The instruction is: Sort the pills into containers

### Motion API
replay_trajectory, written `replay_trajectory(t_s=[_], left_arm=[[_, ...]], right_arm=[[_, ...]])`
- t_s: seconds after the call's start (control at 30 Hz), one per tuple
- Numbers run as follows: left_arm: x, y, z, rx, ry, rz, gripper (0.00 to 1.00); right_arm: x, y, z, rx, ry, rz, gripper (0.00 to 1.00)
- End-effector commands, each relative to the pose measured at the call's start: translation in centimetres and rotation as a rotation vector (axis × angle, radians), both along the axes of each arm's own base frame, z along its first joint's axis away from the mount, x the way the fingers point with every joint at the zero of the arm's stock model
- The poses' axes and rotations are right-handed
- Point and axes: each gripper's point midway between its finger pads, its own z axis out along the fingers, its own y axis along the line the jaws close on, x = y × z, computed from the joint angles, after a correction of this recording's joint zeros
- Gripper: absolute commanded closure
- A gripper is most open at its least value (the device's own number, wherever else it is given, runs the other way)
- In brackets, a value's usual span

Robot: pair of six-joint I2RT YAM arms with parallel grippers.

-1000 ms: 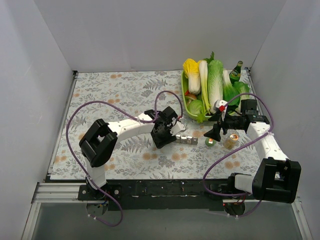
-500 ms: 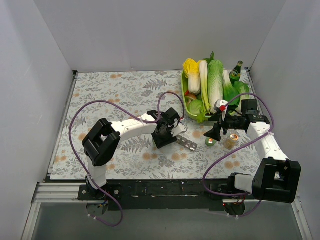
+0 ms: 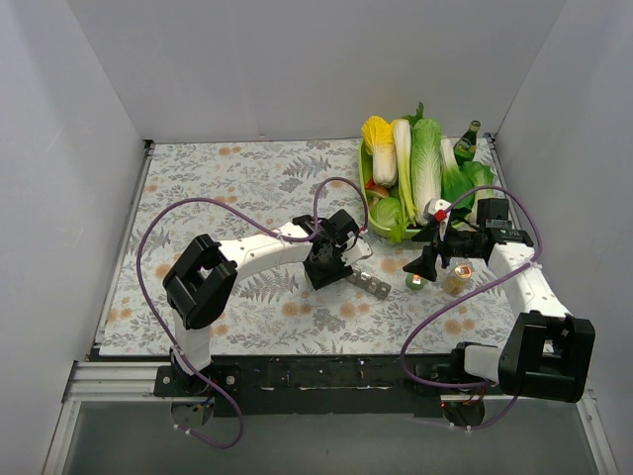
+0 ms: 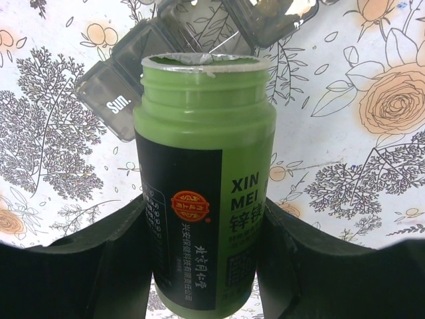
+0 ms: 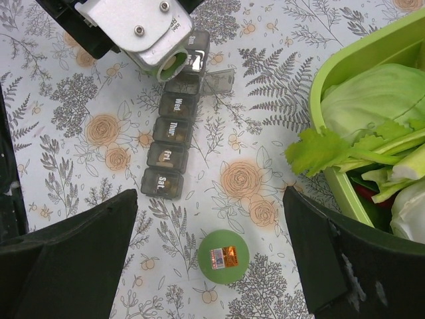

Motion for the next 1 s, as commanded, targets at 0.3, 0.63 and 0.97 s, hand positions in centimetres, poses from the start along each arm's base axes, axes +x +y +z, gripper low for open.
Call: replay_trajectory(t_s=[0.3, 0.63, 0.97], left_arm=[[0.7, -1.4, 2.8, -0.111, -0.082, 0.006, 1.00], [0.6, -3.2, 6.2, -0.432, -0.232, -0.006, 1.00], [-2.4, 0.0, 11.6, -0.735, -0.407, -0.133, 1.00]], right_arm=[[-0.3, 0.2, 0.7, 0.034, -0.015, 0.009, 0.02], [-1.5, 0.7, 1.0, 0.051, -0.071, 0.082, 0.02], [-4.5, 4.2, -3.7, -0.217, -0.136, 0.391, 0.02]])
